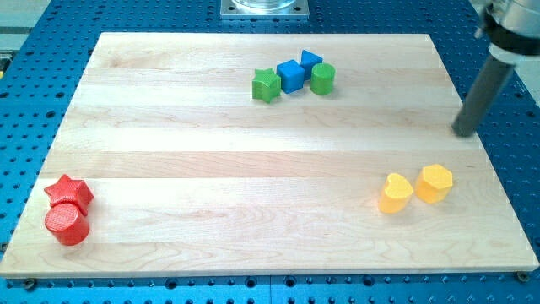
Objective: Move the red blocks below the hexagon
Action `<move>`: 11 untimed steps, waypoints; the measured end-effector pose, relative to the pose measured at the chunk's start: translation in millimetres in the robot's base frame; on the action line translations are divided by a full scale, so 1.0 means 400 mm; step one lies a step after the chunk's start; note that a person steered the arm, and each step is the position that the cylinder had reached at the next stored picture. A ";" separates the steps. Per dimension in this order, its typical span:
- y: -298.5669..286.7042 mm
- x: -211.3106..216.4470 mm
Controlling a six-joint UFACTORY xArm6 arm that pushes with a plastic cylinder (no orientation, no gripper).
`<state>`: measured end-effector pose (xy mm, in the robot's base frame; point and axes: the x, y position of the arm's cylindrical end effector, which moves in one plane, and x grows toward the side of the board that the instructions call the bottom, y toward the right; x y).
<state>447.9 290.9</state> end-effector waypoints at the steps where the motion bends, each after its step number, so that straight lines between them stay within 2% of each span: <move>1: -0.004 0.157; 2: -0.281 0.182; 3: -0.434 0.145; 4: -0.844 0.071; 5: -1.124 -0.014; 6: -1.409 0.068; 7: -1.429 0.241; 8: -1.285 0.239; 9: -0.930 0.227; 10: -0.864 0.244; 11: -1.195 0.158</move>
<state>511.3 -187.0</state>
